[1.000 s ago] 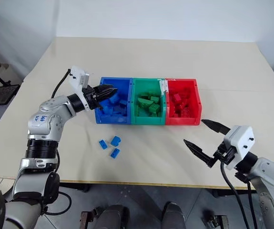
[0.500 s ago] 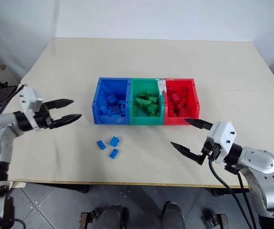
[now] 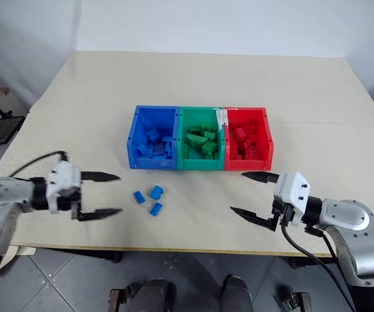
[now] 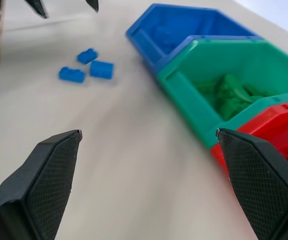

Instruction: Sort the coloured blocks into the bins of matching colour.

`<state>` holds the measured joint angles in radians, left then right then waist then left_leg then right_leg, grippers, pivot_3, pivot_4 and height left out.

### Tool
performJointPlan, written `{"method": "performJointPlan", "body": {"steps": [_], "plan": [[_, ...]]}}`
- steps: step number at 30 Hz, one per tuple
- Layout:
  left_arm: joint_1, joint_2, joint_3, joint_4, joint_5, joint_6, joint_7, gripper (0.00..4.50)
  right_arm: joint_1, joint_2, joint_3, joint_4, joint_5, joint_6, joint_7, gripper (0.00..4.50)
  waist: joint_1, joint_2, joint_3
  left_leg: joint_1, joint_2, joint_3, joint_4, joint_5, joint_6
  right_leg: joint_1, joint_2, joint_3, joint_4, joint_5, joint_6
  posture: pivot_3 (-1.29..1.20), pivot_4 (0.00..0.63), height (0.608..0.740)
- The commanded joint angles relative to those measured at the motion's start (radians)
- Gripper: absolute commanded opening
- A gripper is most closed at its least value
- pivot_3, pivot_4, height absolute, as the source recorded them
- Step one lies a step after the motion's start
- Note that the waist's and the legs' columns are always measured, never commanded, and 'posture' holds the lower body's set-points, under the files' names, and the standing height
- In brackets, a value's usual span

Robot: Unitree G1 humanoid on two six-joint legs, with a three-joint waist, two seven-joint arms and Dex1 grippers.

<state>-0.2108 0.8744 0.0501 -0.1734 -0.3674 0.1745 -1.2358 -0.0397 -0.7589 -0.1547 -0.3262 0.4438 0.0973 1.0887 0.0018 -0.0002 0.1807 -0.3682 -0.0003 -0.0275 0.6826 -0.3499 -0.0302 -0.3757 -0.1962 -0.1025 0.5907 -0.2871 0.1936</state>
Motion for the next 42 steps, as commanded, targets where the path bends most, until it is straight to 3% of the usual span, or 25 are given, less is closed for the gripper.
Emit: {"method": "performJointPlan", "body": {"steps": [1,5,8,15,25,30,34,41,42], "plan": [[0.004,-0.011,-0.079,-0.100,0.037,0.037,0.027,4.48,0.023,-0.002,-0.003,-0.028,0.001,-0.018,0.001,4.50,0.000,0.000,0.000,0.000,0.000,0.000,0.000,0.000,0.000,0.000,0.000,0.000,0.000,0.000,0.000,0.00,0.150,0.740],[-0.030,-0.048,-0.190,-0.143,0.127,0.113,0.111,4.48,0.065,0.006,-0.001,-0.061,-0.003,-0.014,-0.021,4.50,0.000,0.000,0.000,0.000,0.000,0.000,0.000,0.000,0.000,0.000,0.000,0.000,0.000,0.000,0.000,0.00,0.150,0.740],[-0.046,-0.079,-0.240,-0.098,0.192,0.069,0.142,4.48,0.072,0.010,0.003,-0.076,-0.004,-0.009,-0.036,4.50,0.001,0.000,0.000,0.000,0.000,0.000,0.000,0.000,0.000,0.000,0.000,0.000,0.000,0.000,0.000,0.00,0.150,0.740],[-0.131,-0.136,-0.280,0.003,0.233,-0.010,0.138,4.48,0.106,0.002,-0.017,-0.100,0.003,-0.003,-0.053,4.50,0.011,0.000,0.000,0.000,0.000,0.000,0.000,0.000,0.000,0.000,0.000,0.000,0.000,0.000,0.000,0.00,0.150,0.740],[-0.175,-0.118,-0.319,0.076,0.260,-0.012,0.056,4.48,0.143,-0.006,-0.019,-0.113,0.007,0.003,-0.064,4.50,0.021,0.000,0.000,0.000,0.000,0.000,0.001,0.000,0.000,0.000,0.000,0.000,-0.001,0.000,0.000,0.00,0.150,0.740],[-0.208,-0.129,-0.370,0.137,0.345,-0.077,0.069,4.48,0.171,-0.038,-0.038,-0.115,0.021,0.007,-0.025,4.50,0.022,0.000,0.000,0.000,0.000,0.001,0.001,0.000,0.000,0.000,0.000,0.000,-0.001,0.000,0.000,0.00,0.150,0.740],[-0.220,-0.145,-0.380,0.163,0.359,-0.048,0.096,3.63,0.175,-0.045,-0.044,-0.111,0.023,0.005,-0.013,4.50,0.025,0.003,-0.002,0.001,0.000,0.001,0.001,0.000,0.000,0.002,0.000,0.000,-0.001,0.000,0.000,0.00,0.150,0.740],[-0.210,-0.124,-0.386,0.155,0.367,-0.019,0.090,1.60,0.173,-0.050,-0.053,-0.092,0.019,-0.005,0.007,4.50,0.024,0.004,-0.003,0.003,0.000,0.001,0.001,0.000,0.000,0.003,0.000,0.000,0.000,0.000,0.000,0.00,0.150,0.740],[-0.209,-0.125,-0.383,0.155,0.364,-0.019,0.094,1.49,0.170,-0.051,-0.052,-0.088,0.017,-0.005,0.010,4.50,0.023,0.004,-0.003,0.003,0.000,0.001,0.001,0.000,0.000,0.003,0.000,0.000,0.000,0.000,0.000,0.00,0.150,0.740]]}}
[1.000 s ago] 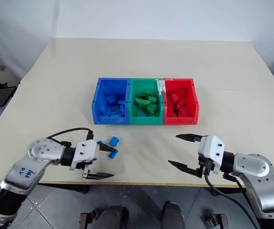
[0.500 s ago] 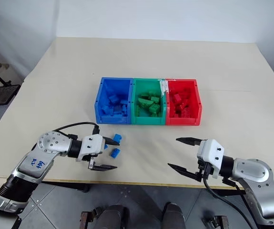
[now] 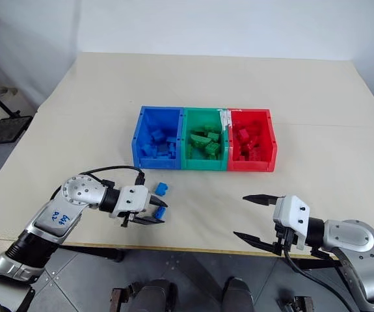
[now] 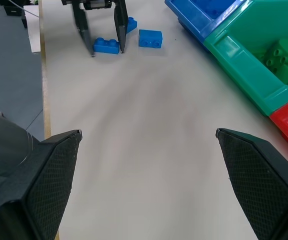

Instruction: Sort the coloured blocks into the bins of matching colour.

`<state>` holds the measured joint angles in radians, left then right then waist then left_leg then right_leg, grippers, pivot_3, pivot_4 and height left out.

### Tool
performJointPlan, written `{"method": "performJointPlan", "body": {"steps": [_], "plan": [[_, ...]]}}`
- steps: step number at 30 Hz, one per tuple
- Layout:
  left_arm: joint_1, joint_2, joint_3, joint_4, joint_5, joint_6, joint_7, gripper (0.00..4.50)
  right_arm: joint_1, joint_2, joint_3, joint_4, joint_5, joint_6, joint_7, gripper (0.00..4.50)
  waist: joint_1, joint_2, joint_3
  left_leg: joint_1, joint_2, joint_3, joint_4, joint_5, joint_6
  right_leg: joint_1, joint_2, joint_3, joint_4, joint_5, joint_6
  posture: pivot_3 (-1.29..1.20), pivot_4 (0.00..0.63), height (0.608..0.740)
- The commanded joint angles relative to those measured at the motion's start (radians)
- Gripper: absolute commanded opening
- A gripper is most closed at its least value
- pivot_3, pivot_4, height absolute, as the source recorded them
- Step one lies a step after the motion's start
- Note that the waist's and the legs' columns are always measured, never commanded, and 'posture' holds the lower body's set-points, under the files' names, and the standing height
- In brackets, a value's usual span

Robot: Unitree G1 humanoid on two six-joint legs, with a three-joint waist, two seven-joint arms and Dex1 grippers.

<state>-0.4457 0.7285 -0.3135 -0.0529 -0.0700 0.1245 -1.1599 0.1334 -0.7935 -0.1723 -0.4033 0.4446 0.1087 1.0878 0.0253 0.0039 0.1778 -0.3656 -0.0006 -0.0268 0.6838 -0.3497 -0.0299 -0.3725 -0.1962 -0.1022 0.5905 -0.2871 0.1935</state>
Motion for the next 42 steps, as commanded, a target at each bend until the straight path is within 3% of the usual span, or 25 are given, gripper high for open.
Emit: {"method": "performJointPlan", "body": {"steps": [1,3,6,10,16,23,26,32,42], "plan": [[0.026,0.021,-0.017,0.035,0.064,0.032,0.021,1.49,-0.006,-0.017,-0.034,-0.008,0.015,-0.017,0.013,4.50,0.000,0.000,0.000,0.000,0.000,0.000,0.000,0.000,0.000,0.000,0.000,0.000,0.000,0.000,0.000,0.00,0.150,0.740],[0.026,0.015,-0.008,0.034,0.054,0.030,0.027,1.49,-0.008,-0.017,-0.035,-0.004,0.015,-0.017,0.017,4.50,0.000,0.000,0.000,0.000,0.000,0.000,0.000,0.000,0.000,0.000,0.000,0.000,0.000,0.000,0.000,0.00,0.150,0.740],[0.016,-0.031,0.065,-0.005,-0.076,0.062,0.018,1.49,-0.005,-0.008,-0.063,-0.015,0.044,0.002,0.004,4.50,0.000,0.000,0.000,0.000,0.000,0.000,0.000,0.000,0.000,0.000,0.000,0.000,0.000,0.000,0.000,0.00,0.150,0.740],[-0.062,-0.097,0.196,-0.045,-0.191,0.222,0.112,1.49,0.022,0.030,-0.145,-0.058,0.125,0.049,-0.062,4.50,0.004,-0.001,0.001,-0.002,0.000,-0.001,0.000,0.000,0.000,-0.001,0.000,-0.001,0.000,0.000,0.000,0.00,0.150,0.740],[-0.238,-0.243,0.314,0.083,-0.142,0.276,0.426,1.49,-0.023,0.130,-0.194,-0.066,0.135,0.039,-0.215,4.50,-0.001,-0.002,0.001,-0.002,0.000,-0.002,0.001,0.000,0.000,-0.001,0.000,-0.001,0.000,0.000,0.000,0.00,0.150,0.740],[-0.333,-0.308,0.330,0.263,-0.084,0.292,0.591,1.49,-0.060,0.157,-0.169,-0.053,0.103,0.013,-0.257,4.50,-0.004,-0.002,0.001,-0.002,0.000,-0.001,-0.001,0.000,0.000,-0.003,0.000,-0.001,0.000,0.000,0.000,0.00,0.150,0.740],[-0.333,-0.313,0.344,0.271,-0.095,0.281,0.602,2.51,-0.075,0.153,-0.149,-0.042,0.090,0.003,-0.250,4.50,-0.003,-0.002,0.001,-0.003,0.000,-0.001,-0.001,0.000,0.000,-0.003,0.000,-0.001,0.000,0.000,0.000,0.00,0.150,0.740],[-0.256,-0.257,0.381,0.194,-0.154,0.171,0.472,4.41,-0.116,0.150,-0.100,-0.014,0.070,-0.010,-0.227,4.50,-0.004,-0.002,0.001,-0.003,0.000,-0.001,-0.001,0.000,0.000,-0.003,0.000,-0.001,0.000,0.000,0.000,0.00,0.150,0.740],[0.049,0.062,0.611,0.210,-0.297,-0.029,0.106,4.46,-0.211,0.091,-0.006,0.074,0.039,-0.027,-0.084,4.50,-0.029,-0.002,0.001,-0.002,0.000,-0.001,-0.002,0.000,0.000,-0.003,0.000,-0.001,0.000,0.000,0.000,0.00,0.150,0.740]]}}
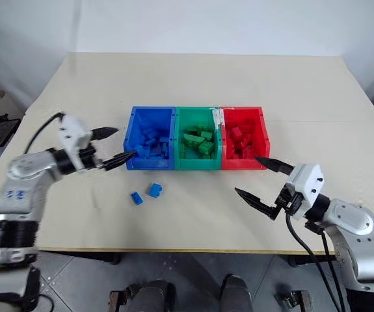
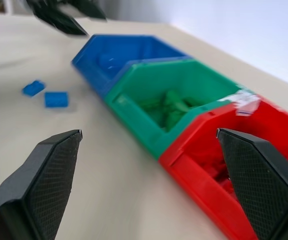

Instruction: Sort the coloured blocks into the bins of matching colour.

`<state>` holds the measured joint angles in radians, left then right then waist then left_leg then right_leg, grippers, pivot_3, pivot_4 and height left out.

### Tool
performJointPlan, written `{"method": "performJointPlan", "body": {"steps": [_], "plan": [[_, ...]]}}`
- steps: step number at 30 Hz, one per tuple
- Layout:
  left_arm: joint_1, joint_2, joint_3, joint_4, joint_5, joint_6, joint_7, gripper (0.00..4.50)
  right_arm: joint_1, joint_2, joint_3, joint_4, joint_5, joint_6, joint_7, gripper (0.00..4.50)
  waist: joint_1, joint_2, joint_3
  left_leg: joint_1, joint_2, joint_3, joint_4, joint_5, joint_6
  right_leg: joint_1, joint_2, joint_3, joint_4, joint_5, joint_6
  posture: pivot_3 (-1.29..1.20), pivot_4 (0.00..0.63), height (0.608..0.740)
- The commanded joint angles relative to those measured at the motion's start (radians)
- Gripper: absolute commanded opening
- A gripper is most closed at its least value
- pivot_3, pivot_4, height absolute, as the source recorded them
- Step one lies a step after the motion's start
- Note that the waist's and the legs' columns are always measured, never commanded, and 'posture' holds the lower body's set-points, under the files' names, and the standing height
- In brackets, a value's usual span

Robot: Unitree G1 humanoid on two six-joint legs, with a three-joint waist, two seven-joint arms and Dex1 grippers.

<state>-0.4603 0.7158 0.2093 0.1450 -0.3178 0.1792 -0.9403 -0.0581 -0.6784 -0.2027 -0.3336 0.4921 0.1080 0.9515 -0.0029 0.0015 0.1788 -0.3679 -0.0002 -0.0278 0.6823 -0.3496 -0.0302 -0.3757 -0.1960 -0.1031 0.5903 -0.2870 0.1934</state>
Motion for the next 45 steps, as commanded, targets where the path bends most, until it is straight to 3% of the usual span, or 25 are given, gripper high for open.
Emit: {"method": "performJointPlan", "body": {"steps": [1,4,9,13,18,24,33,36,39,45], "plan": [[0.089,0.104,0.096,0.026,-0.043,-0.109,-0.139,4.46,-0.027,-0.026,0.033,0.014,-0.013,-0.029,0.065,4.50,0.000,0.000,0.000,0.000,0.000,0.000,0.000,0.000,0.000,0.000,0.000,0.000,0.000,0.000,0.000,0.00,0.150,0.740],[0.134,0.164,0.104,0.066,-0.033,-0.132,-0.180,4.46,-0.050,-0.024,0.058,0.040,-0.022,-0.045,0.091,4.50,0.010,0.000,0.000,0.000,0.000,0.000,0.000,0.000,0.000,0.000,0.000,0.000,0.000,0.000,0.000,0.00,0.150,0.740],[0.175,0.180,0.071,0.018,-0.032,-0.128,-0.208,4.46,-0.064,-0.017,0.082,0.053,-0.027,-0.056,0.107,4.50,0.021,0.000,0.000,0.000,0.000,0.000,0.000,0.000,0.000,0.000,0.000,0.000,0.000,0.000,0.000,0.00,0.150,0.740],[0.199,0.139,-0.050,-0.169,-0.039,-0.084,-0.237,4.46,-0.045,-0.023,0.072,0.054,-0.026,-0.057,0.111,4.50,0.023,0.000,0.000,0.000,0.000,0.000,0.000,0.000,0.000,0.000,0.000,0.000,0.000,0.000,0.000,0.00,0.150,0.740],[0.146,0.051,-0.225,-0.260,-0.015,0.003,-0.222,4.46,-0.023,-0.027,0.064,0.037,-0.028,-0.051,0.101,4.50,0.024,0.000,0.000,0.000,0.000,0.000,0.000,0.000,0.000,0.000,0.000,0.000,0.001,0.000,0.000,0.00,0.150,0.740],[0.049,-0.063,-0.361,-0.132,0.121,-0.086,-0.167,4.46,0.045,-0.025,0.035,-0.022,-0.039,-0.041,0.053,4.50,0.025,0.000,0.000,0.000,0.000,0.001,0.000,0.000,0.000,0.000,0.000,0.000,0.000,0.000,0.000,0.00,0.150,0.740],[-0.058,-0.093,-0.411,0.046,0.216,-0.117,-0.155,4.46,0.115,-0.028,0.004,-0.076,-0.041,-0.026,-0.002,4.50,0.026,0.000,0.000,0.000,0.000,0.001,0.001,0.000,0.000,0.000,0.000,0.000,0.000,0.000,0.000,0.00,0.150,0.740],[-0.084,-0.108,-0.421,0.064,0.208,-0.032,-0.165,4.46,0.142,-0.028,-0.002,-0.094,-0.040,-0.015,-0.015,4.50,0.029,0.000,0.000,0.000,0.000,0.001,0.001,0.000,0.000,0.000,0.000,0.000,0.000,0.000,0.000,0.00,0.150,0.740],[-0.093,-0.108,-0.429,0.056,0.196,0.013,-0.200,3.84,0.160,-0.032,-0.008,-0.102,-0.038,-0.008,-0.019,4.50,0.027,0.000,0.000,0.000,0.000,0.001,0.001,0.000,0.000,0.001,0.000,0.000,0.000,0.000,0.000,0.00,0.150,0.740],[-0.111,-0.097,-0.454,0.059,0.241,0.010,-0.209,1.96,0.169,-0.032,-0.021,-0.102,-0.046,-0.012,-0.024,4.50,0.027,0.000,0.000,0.000,0.000,0.001,0.001,0.000,0.000,0.000,0.000,0.000,0.000,0.000,0.000,0.00,0.150,0.740]]}}
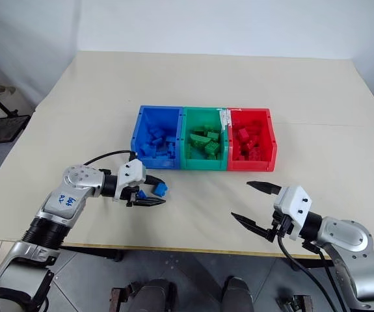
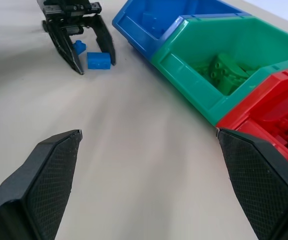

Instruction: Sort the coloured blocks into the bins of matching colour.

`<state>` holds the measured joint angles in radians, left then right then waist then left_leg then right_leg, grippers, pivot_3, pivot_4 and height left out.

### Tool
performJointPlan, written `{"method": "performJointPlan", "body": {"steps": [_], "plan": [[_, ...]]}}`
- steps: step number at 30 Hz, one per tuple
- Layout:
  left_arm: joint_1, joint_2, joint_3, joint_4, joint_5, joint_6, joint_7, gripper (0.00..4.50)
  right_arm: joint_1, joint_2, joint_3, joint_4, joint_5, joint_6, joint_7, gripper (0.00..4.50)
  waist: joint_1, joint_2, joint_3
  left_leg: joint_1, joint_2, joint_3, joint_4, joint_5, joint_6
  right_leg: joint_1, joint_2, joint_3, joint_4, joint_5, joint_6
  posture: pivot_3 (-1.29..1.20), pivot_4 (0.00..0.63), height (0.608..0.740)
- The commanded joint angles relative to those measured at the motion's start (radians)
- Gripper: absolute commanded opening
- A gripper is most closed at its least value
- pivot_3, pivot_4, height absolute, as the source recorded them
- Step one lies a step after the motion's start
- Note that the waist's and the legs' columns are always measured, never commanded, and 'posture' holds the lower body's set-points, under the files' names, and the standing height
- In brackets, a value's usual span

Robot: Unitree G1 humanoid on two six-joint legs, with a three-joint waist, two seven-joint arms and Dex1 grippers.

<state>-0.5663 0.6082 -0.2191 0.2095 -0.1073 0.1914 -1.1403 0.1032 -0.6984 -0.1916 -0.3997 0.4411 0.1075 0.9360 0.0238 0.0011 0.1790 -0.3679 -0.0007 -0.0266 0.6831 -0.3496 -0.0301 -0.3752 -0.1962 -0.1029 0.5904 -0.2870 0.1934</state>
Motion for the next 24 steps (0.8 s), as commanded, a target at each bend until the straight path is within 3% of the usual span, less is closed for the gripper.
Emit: {"method": "performJointPlan", "body": {"steps": [1,6,12,15,22,24], "plan": [[-0.007,0.013,-0.030,-0.004,0.037,-0.006,-0.011,1.68,0.007,-0.011,-0.033,-0.036,0.004,-0.011,-0.009,4.50,0.000,0.000,0.000,0.000,0.000,0.000,0.000,0.000,0.000,0.000,0.000,0.000,0.000,0.000,0.000,0.00,0.150,0.740],[-0.028,0.003,0.009,-0.008,0.021,-0.058,0.004,1.65,0.018,0.008,-0.048,-0.048,0.005,-0.006,-0.043,4.50,0.001,0.000,0.000,0.000,0.000,0.000,0.000,0.000,0.000,0.000,0.000,0.000,0.000,0.000,0.000,0.00,0.150,0.740],[-0.098,-0.040,0.167,-0.026,-0.128,0.094,0.080,1.65,0.035,0.088,-0.100,-0.111,0.037,-0.006,-0.163,4.50,0.000,0.000,0.000,-0.001,0.000,0.000,0.000,0.000,0.000,0.000,0.000,0.000,0.000,0.000,0.000,0.00,0.150,0.740],[-0.168,-0.092,0.238,0.030,-0.142,0.100,0.200,1.65,0.021,0.119,-0.101,-0.138,0.035,0.003,-0.215,4.50,-0.001,0.000,0.000,0.000,0.000,-0.001,0.000,0.000,0.000,0.000,0.000,0.000,0.001,0.000,0.000,0.00,0.150,0.740],[-0.296,-0.190,0.256,0.201,-0.047,0.075,0.470,1.65,-0.033,0.123,-0.073,-0.120,0.016,0.009,-0.239,4.50,0.000,0.000,0.000,0.000,0.000,-0.001,0.000,0.000,0.000,0.000,0.000,0.000,0.000,0.000,0.000,0.00,0.150,0.740],[-0.304,-0.195,0.260,0.219,-0.041,0.088,0.504,2.37,-0.048,0.120,-0.066,-0.111,0.010,0.010,-0.236,4.50,-0.004,0.000,0.000,0.000,0.000,-0.001,0.000,0.000,0.000,0.000,0.000,0.000,0.000,0.000,0.000,0.00,0.150,0.740]]}}
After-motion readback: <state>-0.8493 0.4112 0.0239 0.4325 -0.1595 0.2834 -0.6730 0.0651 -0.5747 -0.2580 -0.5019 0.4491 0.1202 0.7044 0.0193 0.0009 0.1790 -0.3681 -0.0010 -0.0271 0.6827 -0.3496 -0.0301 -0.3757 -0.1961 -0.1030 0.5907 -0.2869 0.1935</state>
